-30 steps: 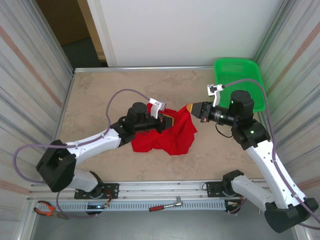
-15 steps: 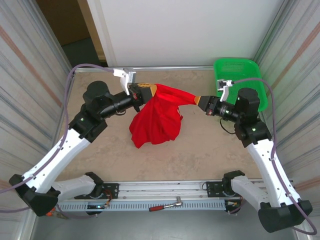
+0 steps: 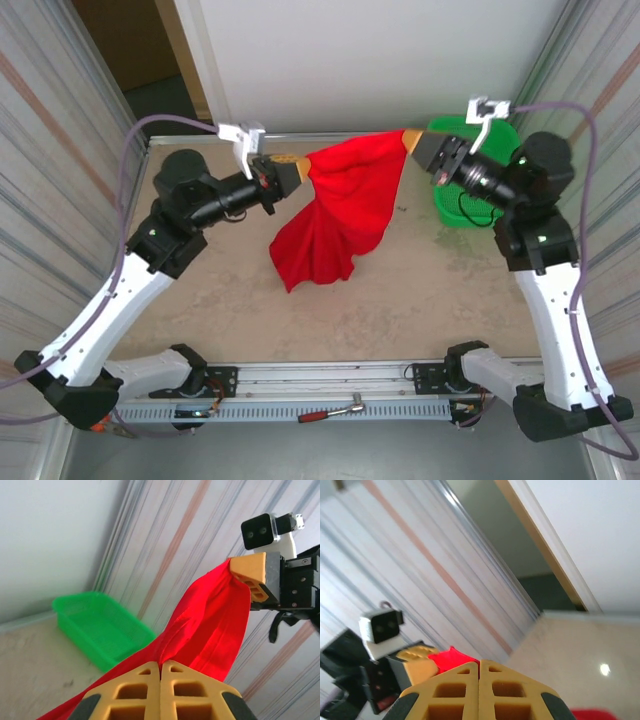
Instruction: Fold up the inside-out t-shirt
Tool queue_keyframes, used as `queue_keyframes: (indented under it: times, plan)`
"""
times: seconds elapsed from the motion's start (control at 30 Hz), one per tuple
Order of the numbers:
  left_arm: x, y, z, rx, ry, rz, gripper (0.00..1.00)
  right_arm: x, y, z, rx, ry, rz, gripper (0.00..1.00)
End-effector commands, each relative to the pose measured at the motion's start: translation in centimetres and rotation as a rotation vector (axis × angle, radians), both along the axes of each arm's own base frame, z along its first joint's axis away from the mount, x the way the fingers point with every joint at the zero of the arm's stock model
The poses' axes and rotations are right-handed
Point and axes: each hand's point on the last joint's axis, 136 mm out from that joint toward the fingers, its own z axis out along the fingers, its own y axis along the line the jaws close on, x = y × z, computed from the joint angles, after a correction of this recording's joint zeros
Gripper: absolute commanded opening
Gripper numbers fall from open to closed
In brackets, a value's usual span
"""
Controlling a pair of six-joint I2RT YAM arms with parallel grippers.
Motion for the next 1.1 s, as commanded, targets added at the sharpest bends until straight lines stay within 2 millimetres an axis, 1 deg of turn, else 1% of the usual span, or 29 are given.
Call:
queue_keyframes:
  times: [0.0,0.07,0.1,0.13,0.2,0.23,0.27,0.33,0.37,0.4,0.43,0.47,0.5,0.53,0.57,0.63,0.7,0.73,0.77,0.8,0.83,0.87,0.9,0.93,1.0,1.07]
  plan:
    - [-2.9,1.7,8.2,-0.167,-0.134,-0.038,0.00,-3.3,-0.3,8.0,0.101,-0.197,0.030,0.00]
    - [-2.3,2.1,9.1,-0.163,-0.119,0.004,0.00,-3.9,0.1,10.3,0.130,-0.246,0.036,0.00]
    - [-1.5,2.2,9.1,-0.147,-0.116,0.035,0.00,-3.8,0.4,11.1,0.139,-0.260,0.035,0.00]
    - [-0.4,2.5,8.6,-0.124,-0.097,0.074,0.00,-3.6,0.8,11.6,0.143,-0.271,0.036,0.00]
    - [2.8,3.3,7.2,-0.109,-0.031,0.138,0.00,-2.3,1.9,12.4,0.143,-0.278,0.028,0.00]
    - [4.5,3.7,6.2,-0.108,0.000,0.152,0.00,-1.3,2.6,12.4,0.136,-0.273,0.024,0.00]
    - [6.6,4.3,4.8,-0.109,0.057,0.181,0.00,0.1,3.3,12.2,0.125,-0.264,0.008,0.00]
    - [10.3,5.4,2.1,-0.104,0.132,0.213,0.00,4.0,4.8,10.7,0.093,-0.207,-0.032,0.00]
    - [12.3,6.2,0.2,-0.091,0.179,0.246,0.00,6.6,5.6,9.5,0.074,-0.165,-0.059,0.00]
    - [14.2,6.9,-1.8,-0.072,0.221,0.269,0.05,9.2,6.5,7.9,0.054,-0.118,-0.082,0.00]
    - [15.6,7.5,-3.4,-0.056,0.245,0.274,0.18,11.4,7.4,6.3,0.032,-0.080,-0.095,0.00]
    - [17.1,8.6,-5.3,-0.044,0.291,0.295,0.31,13.8,8.5,4.3,-0.001,-0.036,-0.117,0.00]
    - [18.3,9.7,-7.3,-0.037,0.337,0.321,0.40,16.1,9.6,2.1,-0.038,0.003,-0.138,0.00]
    - [18.9,10.5,-8.8,-0.041,0.364,0.336,0.50,17.8,10.6,0.2,-0.070,0.032,-0.151,0.00]
    - [19.3,11.4,-10.3,-0.044,0.392,0.353,0.56,19.9,11.5,-2.1,-0.106,0.067,-0.173,0.00]
    - [19.0,12.5,-12.9,-0.035,0.435,0.393,0.63,23.5,12.9,-6.2,-0.155,0.137,-0.194,0.00]
    - [17.8,12.9,-14.9,-0.011,0.462,0.410,0.66,27.0,14.1,-10.5,-0.202,0.210,-0.208,0.00]
    - [17.2,12.8,-15.7,-0.007,0.478,0.410,0.67,28.2,14.6,-11.9,-0.217,0.230,-0.198,0.00]
    - [16.5,12.6,-16.5,-0.002,0.492,0.407,0.69,29.5,15.1,-14.1,-0.235,0.262,-0.181,0.00]
    - [15.8,12.3,-17.4,0.008,0.511,0.404,0.69,30.5,15.2,-16.0,-0.252,0.301,-0.171,0.22]
    - [15.0,11.7,-18.3,0.025,0.533,0.398,0.70,31.1,14.8,-17.5,-0.261,0.343,-0.164,0.53]
    - [14.2,11.0,-19.1,0.051,0.545,0.386,0.71,31.8,14.0,-19.6,-0.275,0.408,-0.165,0.67]
    - [13.3,10.3,-19.9,0.079,0.558,0.378,0.71,31.9,13.3,-21.0,-0.291,0.457,-0.166,0.76]
    - [12.4,9.6,-21.0,0.117,0.574,0.374,0.72,31.5,12.5,-22.2,-0.323,0.495,-0.172,0.80]
    - [10.8,8.2,-23.4,0.202,0.601,0.372,0.73,30.1,10.9,-23.6,-0.395,0.518,-0.208,0.81]
    - [9.5,7.2,-26.5,0.291,0.642,0.393,0.73,28.1,8.5,-25.3,-0.438,0.534,-0.277,0.84]
